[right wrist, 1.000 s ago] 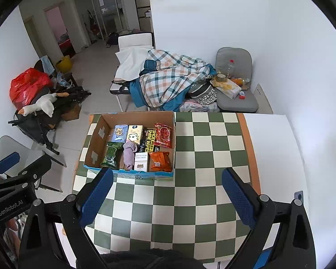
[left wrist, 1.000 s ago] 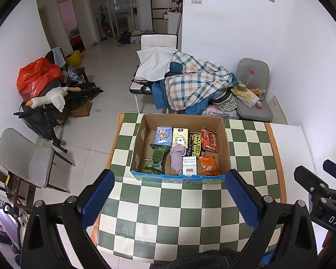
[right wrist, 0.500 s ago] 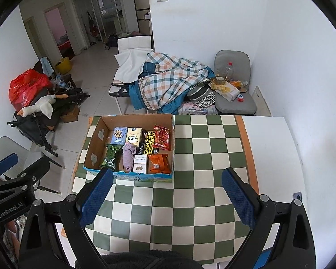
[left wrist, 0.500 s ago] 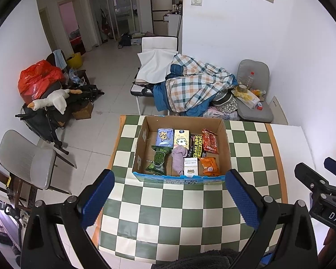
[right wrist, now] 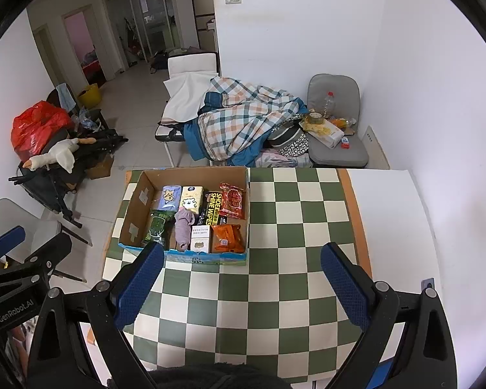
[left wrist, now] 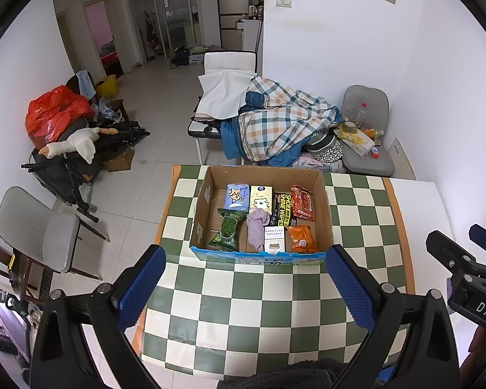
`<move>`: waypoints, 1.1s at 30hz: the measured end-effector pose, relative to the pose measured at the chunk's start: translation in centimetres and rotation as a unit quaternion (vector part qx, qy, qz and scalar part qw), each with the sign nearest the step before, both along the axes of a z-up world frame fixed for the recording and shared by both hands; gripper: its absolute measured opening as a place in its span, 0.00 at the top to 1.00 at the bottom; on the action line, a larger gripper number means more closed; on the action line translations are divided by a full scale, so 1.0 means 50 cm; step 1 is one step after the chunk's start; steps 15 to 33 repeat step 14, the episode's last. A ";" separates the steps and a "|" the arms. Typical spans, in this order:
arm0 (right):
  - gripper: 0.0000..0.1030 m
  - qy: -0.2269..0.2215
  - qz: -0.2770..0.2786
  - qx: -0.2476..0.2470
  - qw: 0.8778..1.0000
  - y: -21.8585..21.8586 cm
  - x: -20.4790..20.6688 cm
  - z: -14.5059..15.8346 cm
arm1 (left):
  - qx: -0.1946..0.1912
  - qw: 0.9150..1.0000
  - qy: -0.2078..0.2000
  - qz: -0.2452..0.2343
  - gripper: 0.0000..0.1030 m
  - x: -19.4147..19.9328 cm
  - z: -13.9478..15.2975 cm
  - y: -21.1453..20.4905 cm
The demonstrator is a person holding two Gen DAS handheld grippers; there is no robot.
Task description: Organize soft objects
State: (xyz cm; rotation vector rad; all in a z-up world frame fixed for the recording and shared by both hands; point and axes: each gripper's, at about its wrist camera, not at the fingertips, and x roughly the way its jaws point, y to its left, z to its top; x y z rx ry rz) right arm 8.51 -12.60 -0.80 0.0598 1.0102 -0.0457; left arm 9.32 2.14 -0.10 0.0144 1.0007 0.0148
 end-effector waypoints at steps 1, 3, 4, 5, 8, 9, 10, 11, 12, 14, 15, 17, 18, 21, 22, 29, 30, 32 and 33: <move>0.04 0.001 0.000 0.001 1.000 -0.002 0.001 0.000 | -0.002 1.000 0.000 0.000 0.02 0.000 0.001 0.000; 0.04 0.000 0.000 0.001 1.000 0.002 -0.004 -0.001 | -0.002 1.000 0.000 -0.001 0.02 -0.002 0.002 -0.002; 0.04 0.000 -0.001 0.002 1.000 -0.001 -0.001 0.001 | -0.001 1.000 0.000 -0.001 0.02 -0.003 0.003 -0.003; 0.04 0.000 0.000 0.002 1.000 0.001 -0.003 0.000 | -0.001 1.000 0.000 -0.001 0.02 -0.002 0.002 -0.002; 0.04 -0.001 0.000 0.000 1.000 -0.001 -0.001 0.000 | -0.003 1.000 -0.003 0.000 0.02 -0.003 0.004 -0.003; 0.04 0.000 0.001 0.001 1.000 0.001 -0.004 -0.001 | -0.003 1.000 -0.004 0.000 0.02 -0.003 0.005 -0.004; 0.04 0.000 0.002 0.002 1.000 -0.001 -0.003 0.000 | -0.003 1.000 -0.005 0.001 0.02 -0.004 0.006 -0.006; 0.04 0.000 0.002 0.000 1.000 -0.001 -0.003 0.000 | -0.002 1.000 -0.006 0.001 0.02 -0.005 0.006 -0.006; 0.04 0.000 0.002 0.000 1.000 0.000 -0.004 -0.001 | -0.002 1.000 -0.007 0.001 0.02 -0.005 0.007 -0.007; 0.04 0.000 0.001 0.001 1.000 0.001 -0.006 -0.001 | -0.002 1.000 -0.007 0.001 0.02 -0.005 0.008 -0.009; 0.04 0.000 0.001 0.001 1.000 0.001 -0.006 -0.001 | -0.002 1.000 -0.007 0.001 0.02 -0.005 0.008 -0.009; 0.04 0.000 0.001 0.001 1.000 0.001 -0.006 -0.001 | -0.002 1.000 -0.007 0.001 0.02 -0.005 0.008 -0.009; 0.04 0.000 0.001 0.001 1.000 0.001 -0.006 -0.001 | -0.002 1.000 -0.007 0.001 0.02 -0.005 0.008 -0.009; 0.04 0.000 0.001 0.001 1.000 0.001 -0.006 -0.001 | -0.002 1.000 -0.007 0.001 0.02 -0.005 0.008 -0.009; 0.04 0.000 0.001 0.001 1.000 0.001 -0.006 -0.001 | -0.002 1.000 -0.007 0.001 0.02 -0.005 0.008 -0.009; 0.04 0.000 0.001 0.001 1.000 0.001 -0.006 -0.001 | -0.002 1.000 -0.007 0.001 0.02 -0.005 0.008 -0.009; 0.04 0.000 0.001 0.001 1.000 0.001 -0.006 -0.001 | -0.002 1.000 -0.007 0.001 0.02 -0.005 0.008 -0.009; 0.04 0.000 0.001 0.001 1.000 0.001 -0.006 -0.001 | -0.002 1.000 -0.007 0.001 0.02 -0.005 0.008 -0.009; 0.04 0.000 0.001 0.001 1.000 0.001 -0.006 -0.001 | -0.002 1.000 -0.007 0.001 0.02 -0.005 0.008 -0.009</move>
